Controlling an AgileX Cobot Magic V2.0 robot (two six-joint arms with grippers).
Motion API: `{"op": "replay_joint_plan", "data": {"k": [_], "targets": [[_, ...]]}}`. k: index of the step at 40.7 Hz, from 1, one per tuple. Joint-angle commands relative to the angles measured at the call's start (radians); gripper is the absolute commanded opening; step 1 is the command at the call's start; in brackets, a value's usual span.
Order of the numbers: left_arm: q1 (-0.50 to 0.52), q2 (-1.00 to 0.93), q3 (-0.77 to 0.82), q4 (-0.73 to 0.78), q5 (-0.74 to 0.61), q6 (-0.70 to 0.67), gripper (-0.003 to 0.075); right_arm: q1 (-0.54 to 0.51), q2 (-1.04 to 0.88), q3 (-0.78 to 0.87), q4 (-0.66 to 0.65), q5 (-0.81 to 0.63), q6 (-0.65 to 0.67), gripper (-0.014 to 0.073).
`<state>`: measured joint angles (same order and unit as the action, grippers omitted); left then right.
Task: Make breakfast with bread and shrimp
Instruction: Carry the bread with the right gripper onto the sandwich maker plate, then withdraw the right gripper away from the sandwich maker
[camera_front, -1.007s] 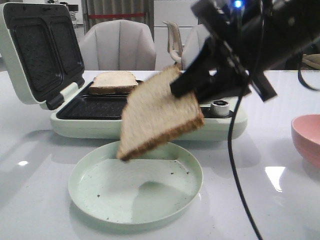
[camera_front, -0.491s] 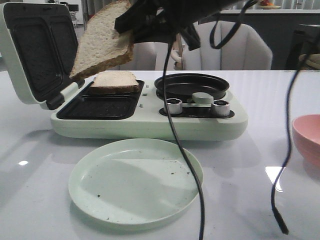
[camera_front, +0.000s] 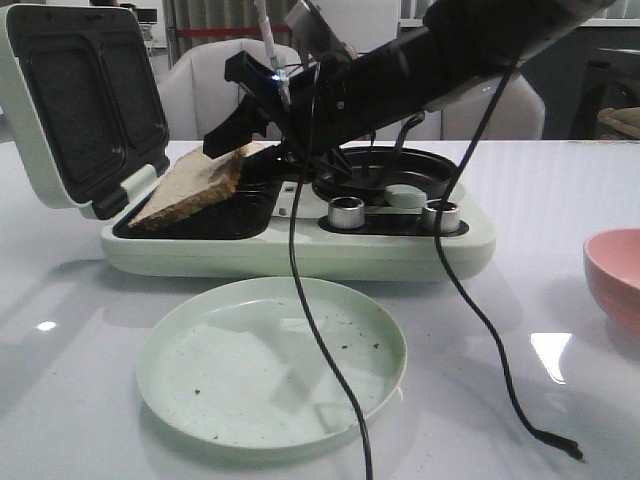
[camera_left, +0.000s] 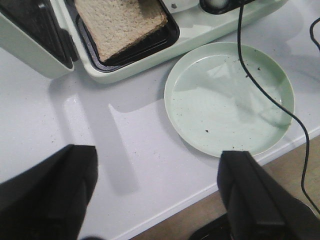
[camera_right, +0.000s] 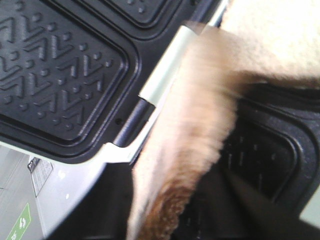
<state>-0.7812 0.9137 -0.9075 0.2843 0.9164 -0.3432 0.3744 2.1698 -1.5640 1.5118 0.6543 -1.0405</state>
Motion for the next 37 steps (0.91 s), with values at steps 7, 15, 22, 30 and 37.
{"op": "replay_joint_plan", "data": {"k": [7, 15, 22, 30, 37], "targets": [[-0.009, -0.007, -0.028, 0.025, -0.062, 0.001, 0.0548, -0.001, -0.060, -0.039, 0.065, 0.066, -0.017, 0.0538], [-0.009, -0.007, -0.028, 0.027, -0.062, 0.001, 0.0548, -0.008, -0.097, -0.042, -0.045, 0.062, -0.016, 0.0538], [-0.009, -0.007, -0.028, 0.027, -0.062, 0.001, 0.0548, -0.012, -0.214, -0.042, -0.312, 0.003, 0.141, 0.0538], [-0.009, -0.007, -0.028, 0.029, -0.062, 0.001, 0.0548, -0.012, -0.384, -0.040, -0.817, 0.003, 0.515, 0.0538], [-0.009, -0.007, -0.028, 0.032, -0.062, 0.001, 0.0548, -0.012, -0.533, 0.003, -1.196, 0.090, 0.797, 0.0538]]}}
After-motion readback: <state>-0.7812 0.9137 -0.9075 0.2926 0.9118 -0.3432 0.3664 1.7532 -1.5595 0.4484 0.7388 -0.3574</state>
